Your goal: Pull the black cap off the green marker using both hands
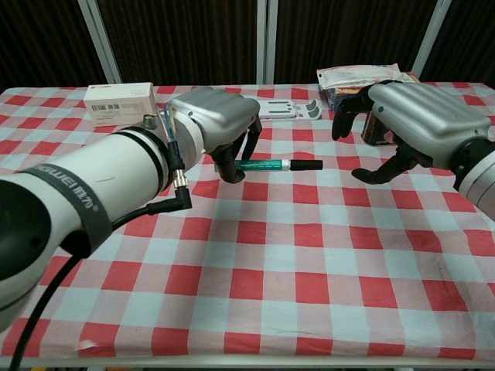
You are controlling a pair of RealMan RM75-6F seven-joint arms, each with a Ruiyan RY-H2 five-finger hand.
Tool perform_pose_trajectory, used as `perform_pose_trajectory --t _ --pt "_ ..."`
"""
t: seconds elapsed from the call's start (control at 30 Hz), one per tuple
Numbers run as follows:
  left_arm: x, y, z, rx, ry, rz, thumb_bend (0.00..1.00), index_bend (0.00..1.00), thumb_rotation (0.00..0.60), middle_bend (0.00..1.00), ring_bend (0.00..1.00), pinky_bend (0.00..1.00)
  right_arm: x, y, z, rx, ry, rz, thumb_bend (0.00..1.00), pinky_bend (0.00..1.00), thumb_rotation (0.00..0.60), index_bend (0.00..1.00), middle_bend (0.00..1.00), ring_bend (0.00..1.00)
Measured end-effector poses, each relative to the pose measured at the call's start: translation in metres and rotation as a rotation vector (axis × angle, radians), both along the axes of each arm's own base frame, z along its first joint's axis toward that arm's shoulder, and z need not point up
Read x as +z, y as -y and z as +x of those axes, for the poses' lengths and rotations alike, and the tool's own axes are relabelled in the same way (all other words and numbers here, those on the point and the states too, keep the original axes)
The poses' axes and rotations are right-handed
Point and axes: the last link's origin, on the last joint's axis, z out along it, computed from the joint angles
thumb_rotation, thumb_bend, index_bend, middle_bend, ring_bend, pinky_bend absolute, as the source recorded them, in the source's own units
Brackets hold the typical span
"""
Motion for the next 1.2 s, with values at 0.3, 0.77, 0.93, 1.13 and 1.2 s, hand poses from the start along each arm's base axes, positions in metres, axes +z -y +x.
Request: perform_pose_trajectory --t 0.3,0.77,0.93,1.13,1.2 --pt "0.0 0.001 0.003 -0.002 0.003 0.001 0.38 0.55 0.6 0.56 0.87 0.84 -0.018 0.004 0.009 0.011 0.003 0.001 0.14 0.16 0.6 0.46 0.42 0.22" --pt "0.0 0.002 0.007 0.001 0.013 0.003 0.38 0.55 0.6 0.56 0.87 0.84 -0.038 0.005 0.022 0.027 0.041 -0.015 0.16 0.19 0.6 0.53 0.47 0.25" --pt "0.0 0.004 0.008 -0.003 0.014 0.002 0.38 0.55 0.6 0.56 0.87 0.84 -0.041 0.006 0.021 0.02 0.039 -0.02 0.16 0.19 0.6 0.54 0.47 0.25" --pt "0.0 0.007 0.008 -0.007 0.01 -0.001 0.38 0.55 0.6 0.56 0.87 0.84 -0.044 0.009 0.021 0.009 0.045 -0.02 0.16 0.19 0.6 0.54 0.48 0.25" --pt "0.0 0.007 0.009 -0.006 0.011 -0.001 0.38 0.55 0.6 0.56 0.87 0.84 -0.045 0.009 0.022 0.012 0.045 -0.017 0.16 0.19 0.6 0.54 0.48 0.25"
